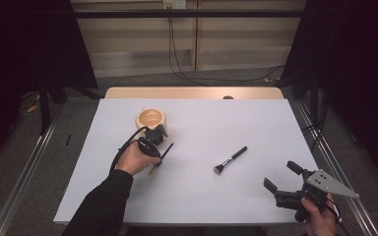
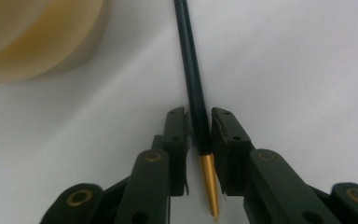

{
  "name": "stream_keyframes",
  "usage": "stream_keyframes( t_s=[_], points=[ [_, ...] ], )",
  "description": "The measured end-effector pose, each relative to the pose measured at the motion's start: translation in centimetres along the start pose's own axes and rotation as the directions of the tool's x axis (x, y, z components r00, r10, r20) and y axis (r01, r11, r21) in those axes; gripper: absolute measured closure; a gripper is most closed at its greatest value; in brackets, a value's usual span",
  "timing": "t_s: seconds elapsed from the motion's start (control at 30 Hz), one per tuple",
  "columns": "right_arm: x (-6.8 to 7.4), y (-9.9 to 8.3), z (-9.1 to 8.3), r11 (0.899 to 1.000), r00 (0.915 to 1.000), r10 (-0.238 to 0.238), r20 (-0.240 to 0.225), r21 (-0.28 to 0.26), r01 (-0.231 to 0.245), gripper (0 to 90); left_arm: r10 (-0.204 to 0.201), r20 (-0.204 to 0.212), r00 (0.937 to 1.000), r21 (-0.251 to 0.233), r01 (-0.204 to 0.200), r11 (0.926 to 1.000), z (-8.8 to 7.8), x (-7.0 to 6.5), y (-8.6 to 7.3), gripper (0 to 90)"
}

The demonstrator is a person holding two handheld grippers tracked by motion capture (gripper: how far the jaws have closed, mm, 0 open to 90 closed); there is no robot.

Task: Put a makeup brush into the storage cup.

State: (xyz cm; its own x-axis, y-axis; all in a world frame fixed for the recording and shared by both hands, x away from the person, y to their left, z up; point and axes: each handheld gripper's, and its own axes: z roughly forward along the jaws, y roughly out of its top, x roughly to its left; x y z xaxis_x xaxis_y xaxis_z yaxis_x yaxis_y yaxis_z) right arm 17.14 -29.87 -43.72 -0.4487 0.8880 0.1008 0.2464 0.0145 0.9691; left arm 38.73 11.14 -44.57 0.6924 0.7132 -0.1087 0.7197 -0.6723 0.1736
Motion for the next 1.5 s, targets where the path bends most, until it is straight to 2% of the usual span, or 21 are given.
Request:
stream_keyframes(
  t_s=[0.03,0.23,0.37,0.4,0.53,0.6,0.63,0.8,0.93,1.1,1.27,1.3,1.4,1.5],
  points=[
    [0.0,0.0,0.0,1.0,1.0,-0.005,-0.002,0.003,0.005,0.0,0.013,-0.009,0.9999,0.016,-0.013,0.9998,-0.1,-0.1,0.0,78.1],
    [0.0,0.0,0.0,1.0,1.0,-0.006,-0.006,0.007,0.006,0.0,0.031,-0.038,0.9988,0.054,-0.029,0.9981,0.1,-0.4,0.6,79.7],
    [0.0,0.0,0.0,1.0,1.0,-0.007,-0.003,0.003,0.007,0.0,0.029,-0.046,0.9985,0.065,-0.026,0.9976,0.1,-0.5,0.8,83.0],
    [0.0,0.0,0.0,1.0,1.0,-0.007,-0.002,0.004,0.007,0.0,0.018,-0.048,0.9987,0.061,-0.015,0.9981,0.2,-0.5,0.7,83.5],
    [0.0,0.0,0.0,1.0,1.0,-0.007,-0.002,0.004,0.007,0.0,0.017,-0.039,0.9991,0.06,-0.015,0.9981,0.1,-0.4,0.7,83.6],
    [0.0,0.0,0.0,1.0,1.0,-0.006,-0.002,0.006,0.006,0.0,0.031,-0.041,0.9987,0.064,-0.028,0.9975,0.0,-0.4,0.7,83.6],
    [0.0,0.0,0.0,1.0,1.0,-0.005,-0.003,0.005,0.005,0.0,0.017,-0.037,0.9991,0.056,-0.015,0.9983,0.0,-0.4,0.7,83.6],
    [-0.1,0.0,0.0,1.0,1.0,-0.006,-0.001,0.008,0.006,0.0,0.019,-0.015,0.9997,0.042,-0.018,0.999,-0.1,0.0,0.4,83.7],
    [-0.1,0.0,0.0,1.0,1.0,-0.004,0.0,0.008,0.004,0.0,0.005,-0.005,1.0,0.019,-0.005,0.9998,-0.2,0.1,0.2,84.0],
    [0.0,0.0,0.0,1.0,1.0,-0.001,0.003,0.009,0.001,0.0,0.011,-0.002,0.9999,0.018,-0.011,0.9998,-0.3,0.2,0.1,84.0],
    [-0.1,0.0,0.0,1.0,1.0,-0.001,0.005,0.008,0.001,0.0,0.0,0.01,1.0,-0.004,0.0,1.0,-0.5,0.3,0.0,84.1],
    [-0.1,0.0,0.0,1.0,1.0,-0.001,0.007,0.008,0.001,0.0,-0.008,0.015,0.9999,0.007,0.008,0.9999,-0.6,0.3,-0.1,84.1],
    [-0.1,0.0,0.0,1.0,1.0,-0.003,0.005,0.007,0.003,0.0,0.003,0.026,0.9997,-0.02,-0.003,0.9998,-0.9,0.4,-0.2,84.1],
    [-0.1,0.0,0.0,1.0,1.0,0.0,0.006,0.008,0.0,0.0,0.0,0.044,0.999,-0.058,0.002,0.9983,-1.3,0.4,-0.4,84.1]
  ],
)
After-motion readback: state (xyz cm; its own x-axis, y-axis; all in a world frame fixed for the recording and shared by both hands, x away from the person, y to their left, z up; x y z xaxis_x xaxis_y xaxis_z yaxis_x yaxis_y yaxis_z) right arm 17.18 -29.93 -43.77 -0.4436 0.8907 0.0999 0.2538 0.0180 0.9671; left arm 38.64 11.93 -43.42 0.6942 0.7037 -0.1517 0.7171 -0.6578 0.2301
